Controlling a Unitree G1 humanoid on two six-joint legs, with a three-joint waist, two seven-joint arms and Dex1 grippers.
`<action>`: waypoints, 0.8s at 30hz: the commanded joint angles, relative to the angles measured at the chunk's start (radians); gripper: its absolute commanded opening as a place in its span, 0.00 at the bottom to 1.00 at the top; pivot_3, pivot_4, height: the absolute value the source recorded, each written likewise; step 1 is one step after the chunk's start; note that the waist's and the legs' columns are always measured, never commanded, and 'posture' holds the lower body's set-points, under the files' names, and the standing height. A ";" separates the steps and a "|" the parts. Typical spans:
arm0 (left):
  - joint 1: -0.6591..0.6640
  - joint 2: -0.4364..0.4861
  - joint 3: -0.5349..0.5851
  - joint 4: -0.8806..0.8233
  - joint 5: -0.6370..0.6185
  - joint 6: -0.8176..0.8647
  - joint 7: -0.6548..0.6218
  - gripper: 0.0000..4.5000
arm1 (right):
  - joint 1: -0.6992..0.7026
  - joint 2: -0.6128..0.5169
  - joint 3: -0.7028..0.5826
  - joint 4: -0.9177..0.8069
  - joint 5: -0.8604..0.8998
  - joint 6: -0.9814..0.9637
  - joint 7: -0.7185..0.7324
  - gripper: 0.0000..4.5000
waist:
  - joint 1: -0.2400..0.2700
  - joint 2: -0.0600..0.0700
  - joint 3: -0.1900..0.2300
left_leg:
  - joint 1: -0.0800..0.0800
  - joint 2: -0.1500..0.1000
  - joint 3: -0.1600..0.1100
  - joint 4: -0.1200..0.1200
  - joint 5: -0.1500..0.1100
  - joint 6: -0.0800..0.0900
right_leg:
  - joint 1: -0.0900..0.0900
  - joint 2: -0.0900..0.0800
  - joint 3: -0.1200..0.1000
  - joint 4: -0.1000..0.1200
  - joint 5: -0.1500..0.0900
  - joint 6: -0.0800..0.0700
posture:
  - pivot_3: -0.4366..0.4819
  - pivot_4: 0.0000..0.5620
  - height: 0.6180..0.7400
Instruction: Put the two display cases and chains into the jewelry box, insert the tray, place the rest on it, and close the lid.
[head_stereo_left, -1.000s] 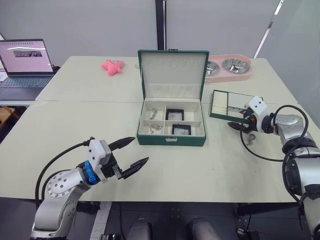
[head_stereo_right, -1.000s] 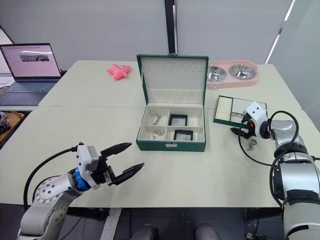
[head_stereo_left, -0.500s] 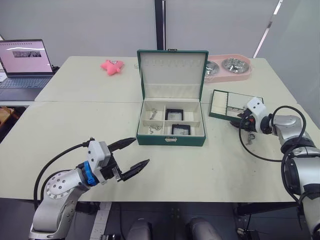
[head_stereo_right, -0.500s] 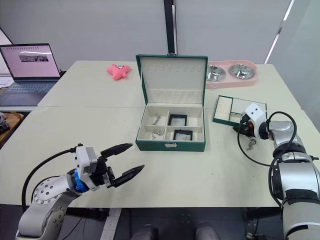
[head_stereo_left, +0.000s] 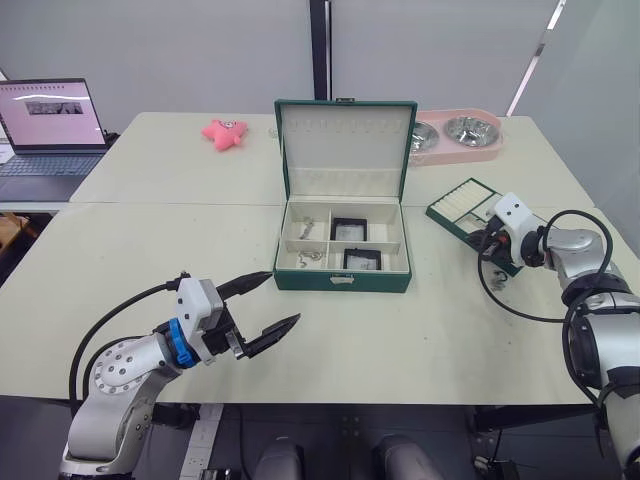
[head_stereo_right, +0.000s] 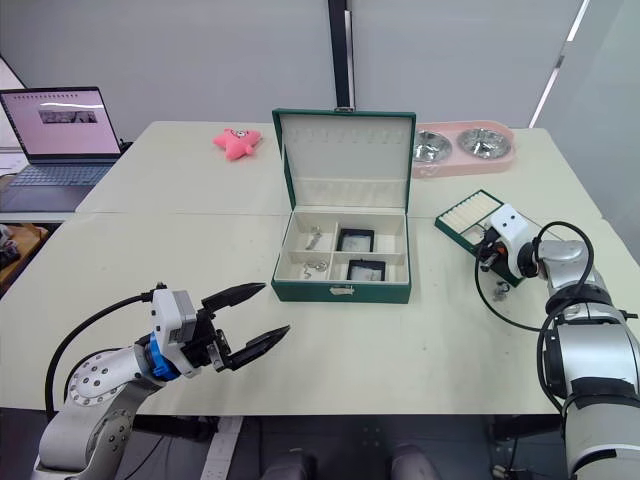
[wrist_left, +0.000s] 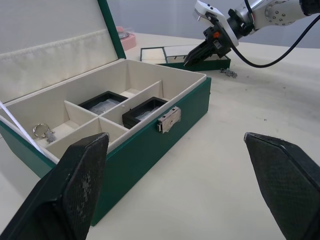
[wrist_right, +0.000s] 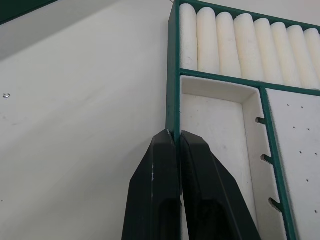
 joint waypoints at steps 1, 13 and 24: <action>-0.005 0.000 -0.003 -0.016 0.001 -0.018 0.003 1.00 | -0.011 -0.016 0.000 -0.007 -0.010 -0.003 0.016 0.00 | 0.000 0.000 0.000 | 0.000 0.000 0.000 0.000 0.000 0.000 | 0.000 0.000 0.000 0.000 0.000 0.000 | 0.48 0.27 1.00; -0.022 -0.013 -0.012 -0.006 0.007 -0.022 0.016 1.00 | -0.053 -0.059 -0.005 -0.026 -0.005 -0.023 0.053 0.00 | 0.000 0.001 0.001 | 0.000 0.000 0.000 0.000 0.000 0.000 | 0.000 0.000 0.000 0.000 0.000 0.000 | 0.48 0.27 1.00; -0.009 -0.021 -0.012 -0.022 -0.009 -0.007 0.025 1.00 | -0.034 -0.137 -0.042 -0.175 0.080 -0.016 0.267 0.00 | -0.001 0.006 0.004 | -0.001 0.000 0.001 0.000 0.000 0.000 | -0.002 0.000 0.001 0.000 0.000 0.000 | 0.48 0.27 1.00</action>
